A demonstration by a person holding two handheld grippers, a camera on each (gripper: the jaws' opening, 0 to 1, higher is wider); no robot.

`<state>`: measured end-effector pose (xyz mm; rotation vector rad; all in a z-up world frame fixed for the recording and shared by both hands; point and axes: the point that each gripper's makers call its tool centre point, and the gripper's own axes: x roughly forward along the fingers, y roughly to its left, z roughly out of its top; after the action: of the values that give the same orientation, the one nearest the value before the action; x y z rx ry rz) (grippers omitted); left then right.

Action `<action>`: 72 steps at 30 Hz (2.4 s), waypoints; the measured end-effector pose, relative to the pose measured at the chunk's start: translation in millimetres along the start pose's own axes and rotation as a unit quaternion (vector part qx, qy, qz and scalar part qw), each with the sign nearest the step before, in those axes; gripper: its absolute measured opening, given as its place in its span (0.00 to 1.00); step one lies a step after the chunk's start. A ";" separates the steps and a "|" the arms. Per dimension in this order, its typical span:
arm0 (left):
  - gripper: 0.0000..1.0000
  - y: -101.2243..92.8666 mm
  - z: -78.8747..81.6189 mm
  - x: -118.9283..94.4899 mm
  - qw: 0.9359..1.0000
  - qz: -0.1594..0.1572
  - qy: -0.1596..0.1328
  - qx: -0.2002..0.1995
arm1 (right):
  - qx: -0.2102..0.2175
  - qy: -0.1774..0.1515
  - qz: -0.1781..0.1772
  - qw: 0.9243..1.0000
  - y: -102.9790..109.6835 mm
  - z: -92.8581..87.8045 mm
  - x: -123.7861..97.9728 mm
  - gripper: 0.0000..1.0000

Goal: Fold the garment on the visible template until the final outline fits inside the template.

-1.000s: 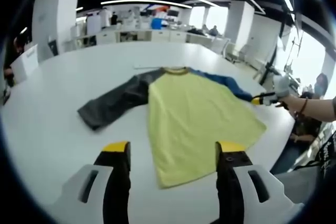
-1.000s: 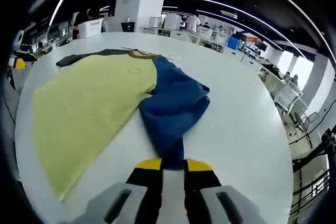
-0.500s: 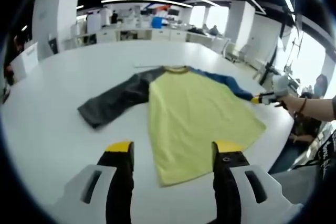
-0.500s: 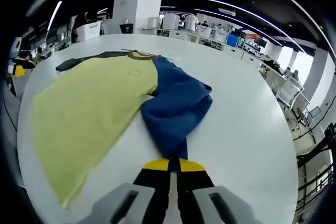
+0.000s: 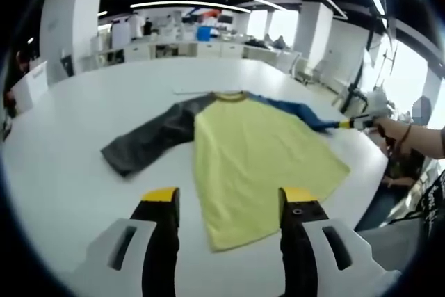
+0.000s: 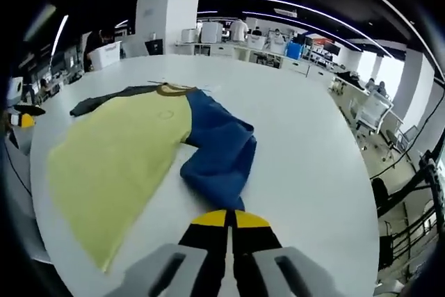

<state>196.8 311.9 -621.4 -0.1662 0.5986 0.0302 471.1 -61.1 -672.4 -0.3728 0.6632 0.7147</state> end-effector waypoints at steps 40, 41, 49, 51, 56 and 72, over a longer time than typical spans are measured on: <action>0.79 -2.7 2.5 13.0 0.999 -0.011 0.024 0.033 | -0.003 0.116 -0.103 0.988 -137.2 10.3 38.6 0.00; 0.79 -2.8 2.6 13.3 0.999 -0.011 0.024 0.033 | 0.002 0.115 -0.103 0.988 -138.6 10.7 40.3 0.00; 0.87 -4.9 3.7 16.4 0.999 -0.019 0.026 0.043 | 0.024 0.129 -0.100 0.986 -152.5 6.8 53.7 0.00; 0.88 -5.1 3.6 17.6 0.998 -0.020 0.032 0.048 | 0.030 0.133 -0.106 0.985 -159.2 5.7 54.3 0.00; 0.89 -6.6 5.2 19.5 0.998 -0.021 0.034 0.053 | 0.027 0.137 -0.111 0.984 -170.6 4.6 62.2 0.00; 0.90 -8.0 -2.9 24.1 0.996 -0.023 0.056 0.061 | 0.024 0.156 -0.131 0.979 -195.1 0.0 80.8 0.00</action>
<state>215.7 303.0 -636.1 -0.0638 0.7061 -0.0611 654.3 -159.7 -708.6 -0.5231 0.9066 0.3905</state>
